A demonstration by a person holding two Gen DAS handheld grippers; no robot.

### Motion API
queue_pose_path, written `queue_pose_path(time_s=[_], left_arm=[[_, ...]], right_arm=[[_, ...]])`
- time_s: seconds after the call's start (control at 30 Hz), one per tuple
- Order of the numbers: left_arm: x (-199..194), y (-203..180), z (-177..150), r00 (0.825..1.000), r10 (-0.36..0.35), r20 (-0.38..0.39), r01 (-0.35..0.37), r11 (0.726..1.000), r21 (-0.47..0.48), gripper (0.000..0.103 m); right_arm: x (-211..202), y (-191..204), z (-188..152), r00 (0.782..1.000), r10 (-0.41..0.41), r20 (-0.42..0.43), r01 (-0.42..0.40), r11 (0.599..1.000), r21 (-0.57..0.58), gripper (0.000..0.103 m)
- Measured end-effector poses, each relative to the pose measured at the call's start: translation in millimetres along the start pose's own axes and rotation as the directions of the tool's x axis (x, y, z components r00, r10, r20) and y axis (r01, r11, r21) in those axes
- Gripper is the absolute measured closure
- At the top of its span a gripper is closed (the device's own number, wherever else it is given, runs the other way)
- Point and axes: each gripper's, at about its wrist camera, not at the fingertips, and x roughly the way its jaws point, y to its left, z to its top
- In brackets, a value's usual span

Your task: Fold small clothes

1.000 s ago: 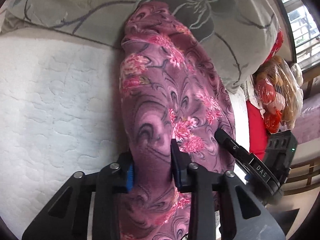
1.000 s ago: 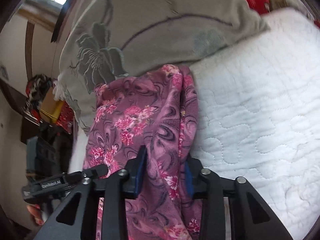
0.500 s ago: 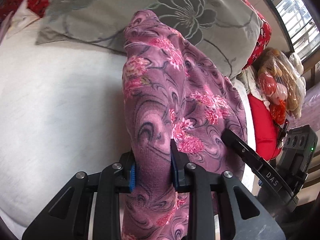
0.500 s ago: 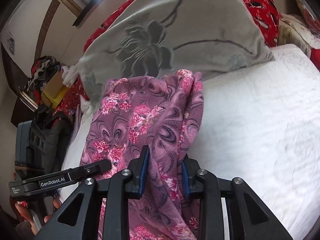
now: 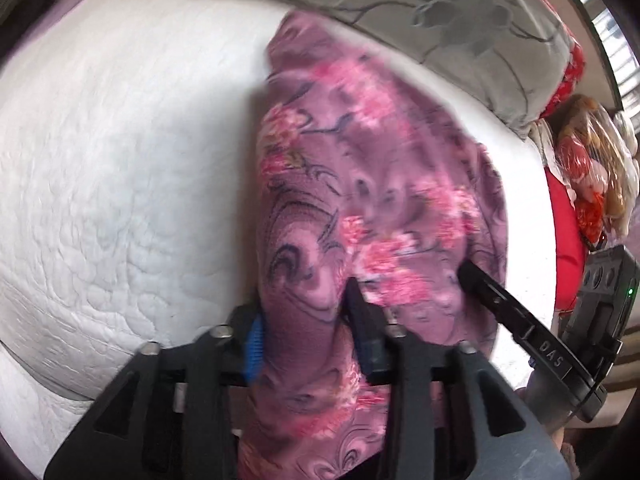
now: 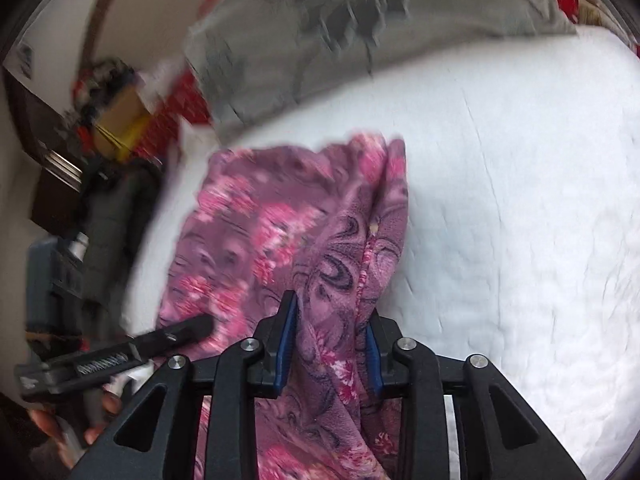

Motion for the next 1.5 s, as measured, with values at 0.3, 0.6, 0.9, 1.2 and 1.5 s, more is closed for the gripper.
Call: queue_pose_path(time_s=[0.3,0.6,0.9,1.2,1.5], left_arm=[[-31,-7,38,0.990,-0.085,0.111,0.084,0.996,0.013,0.063],[0,-39,88,0.983,0.032,0.180,-0.054,0.991,0.119,0.062],[44,-39,109,0.982,0.123,0.145,-0.143,0.980,0.139,0.052],[-10,-18,44,0.969,0.139,0.205,-0.182,0.960,0.213,0.051],[-22,-28,17,0.959,0.203,0.198,-0.255,0.925,0.284,0.049]], right_arm=[[-33,-39,31,0.986,0.072,0.152,-0.101,0.976,0.192,0.062],[21,-29,72,0.991,0.125,0.052,-0.131,0.980,0.148,0.098],[42,-58,76,0.998,0.040,0.056,-0.048,0.987,0.151,0.099],[-15,-6,56,0.994,0.111,0.018,-0.107,0.983,-0.148,0.073],[-6,7,29,0.988,-0.147,-0.050,0.129,0.957,-0.261,0.055]])
